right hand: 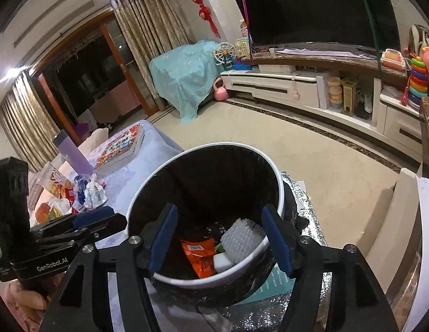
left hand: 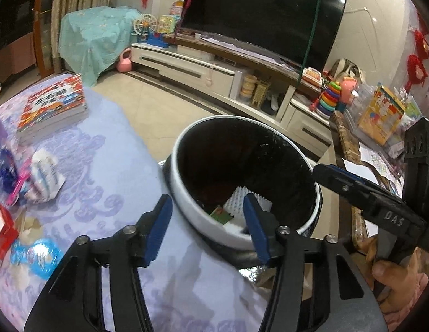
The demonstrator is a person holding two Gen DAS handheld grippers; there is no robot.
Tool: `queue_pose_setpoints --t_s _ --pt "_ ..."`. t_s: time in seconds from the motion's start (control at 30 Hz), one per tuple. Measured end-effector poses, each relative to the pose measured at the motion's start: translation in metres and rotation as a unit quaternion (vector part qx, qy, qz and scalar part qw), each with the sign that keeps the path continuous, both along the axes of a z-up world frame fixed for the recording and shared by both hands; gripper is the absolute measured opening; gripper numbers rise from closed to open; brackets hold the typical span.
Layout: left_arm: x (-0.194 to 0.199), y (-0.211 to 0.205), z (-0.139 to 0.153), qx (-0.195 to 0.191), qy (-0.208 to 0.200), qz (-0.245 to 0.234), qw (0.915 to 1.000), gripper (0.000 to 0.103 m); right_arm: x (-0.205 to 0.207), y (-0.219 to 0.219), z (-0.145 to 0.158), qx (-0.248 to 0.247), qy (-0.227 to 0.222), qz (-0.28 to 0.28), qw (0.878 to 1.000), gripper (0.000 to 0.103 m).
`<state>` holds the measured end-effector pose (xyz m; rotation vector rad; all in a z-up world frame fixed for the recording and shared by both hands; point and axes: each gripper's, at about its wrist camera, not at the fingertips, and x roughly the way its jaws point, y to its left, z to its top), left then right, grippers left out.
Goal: Collect trash
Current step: 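Move both open tools back toward the table items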
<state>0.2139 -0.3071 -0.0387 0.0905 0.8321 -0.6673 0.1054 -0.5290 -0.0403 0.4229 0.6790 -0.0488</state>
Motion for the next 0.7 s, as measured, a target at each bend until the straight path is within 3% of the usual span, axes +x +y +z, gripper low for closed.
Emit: queue_pose_setpoints --t_s 0.1,0.2,0.47,0.7 --pt "-0.010 0.015 -0.002 -0.005 -0.002 0.010 0.9999 0.056 -0.009 0.006 0.004 0.001 -0.011 0.000 1.000 0.082" --pt "-0.021 0.042 -0.005 -0.014 -0.002 0.033 0.9994 0.062 -0.016 0.017 0.006 0.008 -0.022 0.004 1.000 0.089" --pt "-0.036 0.119 -0.020 -0.031 0.017 0.101 0.9943 0.063 -0.021 0.066 0.001 0.023 -0.023 0.048 0.998 0.090" --pt "-0.045 0.197 -0.030 -0.053 0.034 0.181 0.9815 0.063 -0.018 0.117 0.001 0.022 -0.026 0.101 0.994 0.091"
